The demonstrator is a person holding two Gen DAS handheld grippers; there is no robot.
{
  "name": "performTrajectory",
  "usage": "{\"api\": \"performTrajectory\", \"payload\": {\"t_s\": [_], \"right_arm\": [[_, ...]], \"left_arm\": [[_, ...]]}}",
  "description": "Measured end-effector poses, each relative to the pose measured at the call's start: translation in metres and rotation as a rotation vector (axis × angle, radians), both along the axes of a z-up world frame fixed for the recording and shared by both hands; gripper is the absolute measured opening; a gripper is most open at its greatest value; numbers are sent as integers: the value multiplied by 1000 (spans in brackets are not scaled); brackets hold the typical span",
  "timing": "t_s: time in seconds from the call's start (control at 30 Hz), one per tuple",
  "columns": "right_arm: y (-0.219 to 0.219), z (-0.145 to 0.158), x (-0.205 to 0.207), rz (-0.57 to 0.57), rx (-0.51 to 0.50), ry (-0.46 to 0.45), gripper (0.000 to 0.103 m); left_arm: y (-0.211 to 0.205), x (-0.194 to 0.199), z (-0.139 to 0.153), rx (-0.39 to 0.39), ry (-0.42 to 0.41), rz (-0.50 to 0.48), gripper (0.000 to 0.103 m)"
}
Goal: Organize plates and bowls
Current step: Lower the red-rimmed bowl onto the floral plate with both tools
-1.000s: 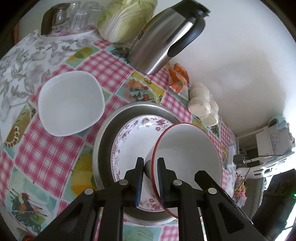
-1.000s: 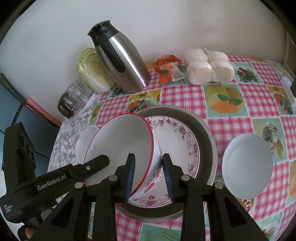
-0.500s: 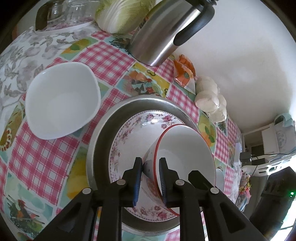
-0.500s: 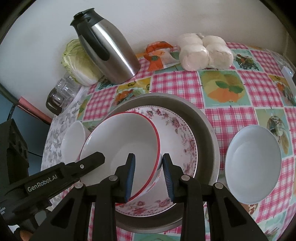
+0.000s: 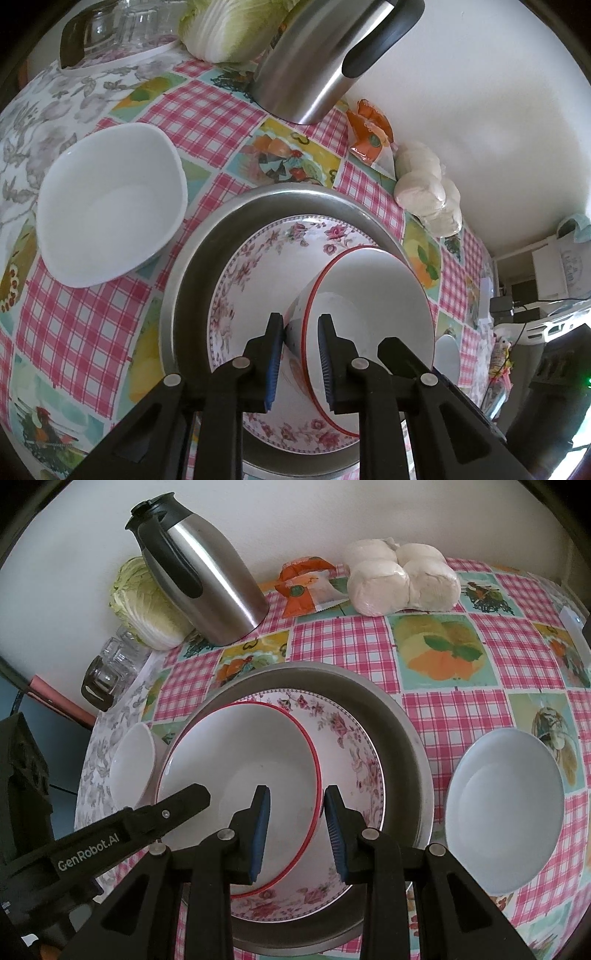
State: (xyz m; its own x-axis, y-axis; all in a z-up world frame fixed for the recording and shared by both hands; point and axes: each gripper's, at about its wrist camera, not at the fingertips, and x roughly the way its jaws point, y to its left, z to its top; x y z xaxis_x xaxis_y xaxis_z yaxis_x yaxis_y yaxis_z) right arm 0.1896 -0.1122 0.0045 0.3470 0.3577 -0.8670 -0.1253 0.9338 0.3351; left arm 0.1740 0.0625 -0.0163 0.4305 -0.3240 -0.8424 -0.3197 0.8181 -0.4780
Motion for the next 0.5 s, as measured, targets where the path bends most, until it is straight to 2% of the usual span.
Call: {"api": "performTrajectory", "payload": {"t_s": [0.4,0.5], "right_arm": [[2,-1,0,2,-13,-9,34],[1,1,0,2,-8,-6,34]], "left_arm": [[0,2,0,-4,2,-2,21],[1,2,0,-8,9,0,24]]}}
